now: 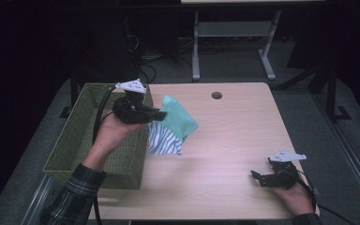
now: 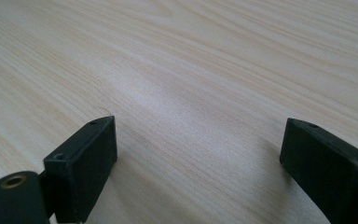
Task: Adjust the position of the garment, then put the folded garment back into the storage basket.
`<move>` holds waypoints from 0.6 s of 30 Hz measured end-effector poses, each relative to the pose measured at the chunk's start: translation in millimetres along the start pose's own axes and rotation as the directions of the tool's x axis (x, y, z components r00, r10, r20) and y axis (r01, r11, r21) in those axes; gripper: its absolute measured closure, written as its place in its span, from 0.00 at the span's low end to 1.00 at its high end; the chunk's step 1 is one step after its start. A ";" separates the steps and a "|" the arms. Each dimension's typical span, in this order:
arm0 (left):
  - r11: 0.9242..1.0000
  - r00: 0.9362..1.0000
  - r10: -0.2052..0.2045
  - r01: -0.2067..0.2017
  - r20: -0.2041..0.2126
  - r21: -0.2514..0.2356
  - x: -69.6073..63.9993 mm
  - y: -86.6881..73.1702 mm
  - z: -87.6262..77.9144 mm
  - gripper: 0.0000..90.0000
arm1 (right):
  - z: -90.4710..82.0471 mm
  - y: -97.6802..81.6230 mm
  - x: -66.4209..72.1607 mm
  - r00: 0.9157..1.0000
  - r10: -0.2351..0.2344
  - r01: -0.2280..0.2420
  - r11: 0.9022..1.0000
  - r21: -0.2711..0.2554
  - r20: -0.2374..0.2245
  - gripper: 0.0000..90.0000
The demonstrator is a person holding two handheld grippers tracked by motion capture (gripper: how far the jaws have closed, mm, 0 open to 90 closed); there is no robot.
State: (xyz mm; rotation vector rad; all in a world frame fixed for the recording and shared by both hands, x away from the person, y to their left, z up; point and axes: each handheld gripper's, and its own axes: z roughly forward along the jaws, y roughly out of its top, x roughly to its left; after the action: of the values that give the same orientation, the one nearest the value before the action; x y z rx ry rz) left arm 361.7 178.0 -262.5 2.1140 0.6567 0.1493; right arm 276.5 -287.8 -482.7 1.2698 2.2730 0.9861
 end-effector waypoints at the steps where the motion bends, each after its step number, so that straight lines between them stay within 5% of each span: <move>1: 1.000 1.000 0.000 0.000 -0.006 -0.007 1.1 0.2 -3.5 0.93 | 0.0 0.0 0.0 1.000 0.000 0.000 1.000 0.000 0.000 0.12; 18: 0.995 0.994 -0.058 0.050 -0.095 -0.087 22.1 -11.4 -66.8 0.93 | 0.2 0.3 0.3 1.000 0.003 -0.003 1.000 0.000 0.002 0.11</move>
State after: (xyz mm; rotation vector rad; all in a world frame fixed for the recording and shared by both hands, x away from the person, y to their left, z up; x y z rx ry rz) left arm 353.3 243.0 -234.6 2.0158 0.7516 0.2467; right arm 276.7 -287.4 -482.7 1.2735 2.2703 0.9859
